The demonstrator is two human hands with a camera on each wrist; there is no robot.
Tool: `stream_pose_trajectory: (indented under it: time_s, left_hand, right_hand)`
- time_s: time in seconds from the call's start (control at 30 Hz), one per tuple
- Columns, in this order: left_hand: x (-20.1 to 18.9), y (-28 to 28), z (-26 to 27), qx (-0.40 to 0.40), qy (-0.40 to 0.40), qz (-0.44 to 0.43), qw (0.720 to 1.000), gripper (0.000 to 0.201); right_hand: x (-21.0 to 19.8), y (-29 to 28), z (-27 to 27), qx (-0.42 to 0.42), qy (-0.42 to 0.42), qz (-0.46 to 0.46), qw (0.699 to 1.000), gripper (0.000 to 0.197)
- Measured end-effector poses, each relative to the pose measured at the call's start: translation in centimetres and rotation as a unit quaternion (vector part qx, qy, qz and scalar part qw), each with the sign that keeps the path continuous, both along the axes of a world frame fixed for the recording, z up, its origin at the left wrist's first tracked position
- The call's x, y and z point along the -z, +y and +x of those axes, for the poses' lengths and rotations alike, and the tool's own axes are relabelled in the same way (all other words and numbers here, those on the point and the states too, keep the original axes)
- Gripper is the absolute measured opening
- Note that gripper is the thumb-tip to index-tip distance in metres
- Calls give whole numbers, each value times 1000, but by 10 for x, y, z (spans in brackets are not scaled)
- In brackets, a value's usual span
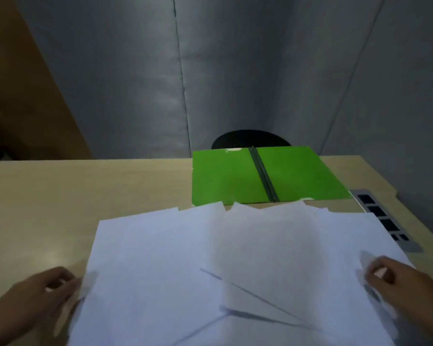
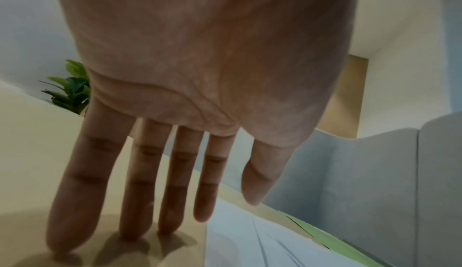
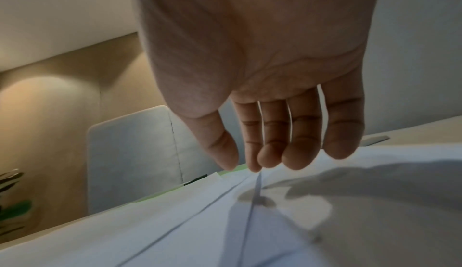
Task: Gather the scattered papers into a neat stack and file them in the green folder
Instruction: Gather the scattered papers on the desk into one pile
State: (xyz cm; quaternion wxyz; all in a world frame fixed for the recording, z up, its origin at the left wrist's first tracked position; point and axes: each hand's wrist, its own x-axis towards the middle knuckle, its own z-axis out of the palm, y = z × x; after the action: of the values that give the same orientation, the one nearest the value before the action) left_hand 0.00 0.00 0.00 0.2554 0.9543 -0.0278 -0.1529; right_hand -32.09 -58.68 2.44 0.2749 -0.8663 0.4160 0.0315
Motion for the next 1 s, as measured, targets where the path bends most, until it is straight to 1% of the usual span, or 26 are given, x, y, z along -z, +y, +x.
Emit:
stream_pose_trajectory:
  time_s: [0.07,0.13,0.2,0.27,0.33,0.37,0.4,0.43,0.47,0.5,0.53,0.57,0.63,0.7,0.77,0.83,0.87,0.93,1.0]
  left_hand:
    - [-21,-21,-11,18,-13,24,999,14]
    - [-30,-38,-21,19,-7,32,999,22]
    - [-38,-57,-30,18,16,68,997,36]
    - [-39,-75,-34,14,26,75,997,54]
    - [-32,-88,-34,14,15,84,996,80]
    - [-29,-93,-35,19,2,106,994,92]
    - [-27,-98,-37,22,-7,138,990,102]
    - [-25,-103,-39,15,-9,170,985,108]
    - [-25,-107,-41,9,-8,194,981,110]
    - [-27,-111,-44,5,-4,216,976,108]
    - [-27,-115,-46,10,0,233,972,103]
    - [-26,-119,-46,17,1,246,969,101]
    - [-25,-129,-50,42,1,264,964,100]
    - [-26,-143,-55,81,-11,239,968,94]
    - [-29,-156,-62,100,-5,179,979,88]
    - [-34,-161,-62,97,9,125,987,87]
    - [-34,-160,-59,92,9,120,988,89]
    - [-37,-153,-55,81,-18,148,985,94]
    - [-38,-152,-54,98,-42,170,980,96]
  right_hand:
    - [-5,12,-3,-4,-30,-13,999,11]
    - [-2,19,-10,-20,-49,-18,998,11]
    - [-1,20,-9,-27,-34,-21,999,13]
    - [2,18,-6,-34,-14,-16,999,21]
    - [5,15,0,-38,14,-21,999,28]
    - [6,12,0,-33,21,-34,999,31]
    - [7,6,0,-19,32,-54,998,38]
    - [8,1,-2,-1,53,-69,996,49]
    - [8,-5,-3,17,80,-79,993,64]
    - [5,-6,-5,34,110,-78,990,75]
    - [5,-7,-6,42,136,-77,987,80]
    - [3,-5,-6,41,156,-82,984,80]
    - [0,6,-1,17,166,-95,981,80]
    - [1,19,12,-8,162,-88,983,83]
    - [2,30,25,-42,141,-74,986,80]
    - [-3,41,31,-63,121,-67,988,72]
    - [-5,43,32,-59,105,-73,990,69]
    - [-9,46,36,-41,67,-125,989,61]
    - [-12,48,47,-65,9,-151,986,56]
